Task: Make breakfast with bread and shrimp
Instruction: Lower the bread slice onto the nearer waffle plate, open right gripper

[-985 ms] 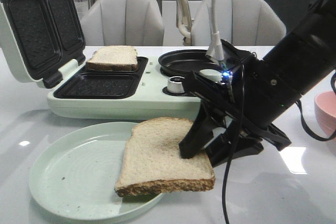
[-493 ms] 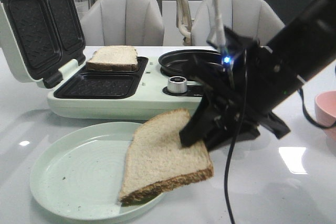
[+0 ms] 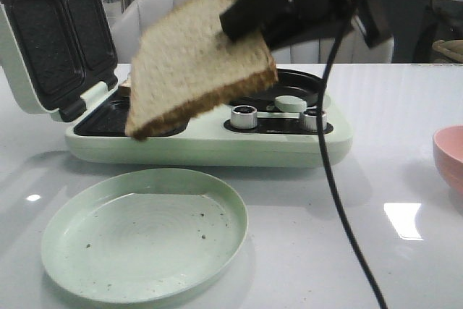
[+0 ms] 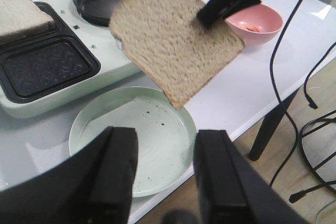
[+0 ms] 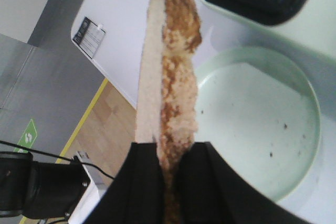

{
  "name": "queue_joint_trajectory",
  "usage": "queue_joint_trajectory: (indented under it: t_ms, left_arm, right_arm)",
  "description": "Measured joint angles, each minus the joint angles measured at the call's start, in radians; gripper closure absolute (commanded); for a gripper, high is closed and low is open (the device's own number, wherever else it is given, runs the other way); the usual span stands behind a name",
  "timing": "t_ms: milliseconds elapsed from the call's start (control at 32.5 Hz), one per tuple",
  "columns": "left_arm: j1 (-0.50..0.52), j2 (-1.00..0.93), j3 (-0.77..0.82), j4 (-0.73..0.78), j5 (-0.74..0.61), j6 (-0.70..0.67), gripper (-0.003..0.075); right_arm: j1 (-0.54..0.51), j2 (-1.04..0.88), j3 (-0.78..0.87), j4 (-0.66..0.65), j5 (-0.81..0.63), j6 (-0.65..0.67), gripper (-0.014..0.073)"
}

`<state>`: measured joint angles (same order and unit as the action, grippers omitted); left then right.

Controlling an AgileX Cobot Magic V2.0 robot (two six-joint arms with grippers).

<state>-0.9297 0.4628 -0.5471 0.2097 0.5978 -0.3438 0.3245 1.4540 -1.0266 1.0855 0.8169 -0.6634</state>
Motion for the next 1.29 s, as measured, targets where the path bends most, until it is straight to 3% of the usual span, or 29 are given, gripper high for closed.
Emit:
queue_joint_trajectory:
  t_ms: [339, 739, 1047, 1139, 1293]
  left_arm:
    - [0.0, 0.0, 0.0, 0.001, -0.002, 0.0, 0.0391]
    - [0.0, 0.0, 0.0, 0.002, -0.002, 0.0, 0.0391]
    - [0.0, 0.0, 0.0, 0.002, -0.002, 0.0, 0.0391]
    - [0.0, 0.0, 0.0, 0.002, -0.004, 0.0, 0.0391]
    - [0.0, 0.0, 0.0, 0.002, -0.004, 0.0, 0.0391]
  right_arm:
    - [0.0, 0.074, -0.147, 0.085, -0.066, 0.0, 0.0555]
    - [0.002, 0.328, -0.304, 0.292, -0.141, -0.043, 0.0555]
    - [0.048, 0.551, -0.477, 0.35, -0.163, -0.065, 0.0549]
    - [0.06, 0.609, -0.522, 0.354, -0.164, -0.065, 0.0482]
    - [0.067, 0.677, -0.568, 0.356, -0.164, -0.065, 0.0257]
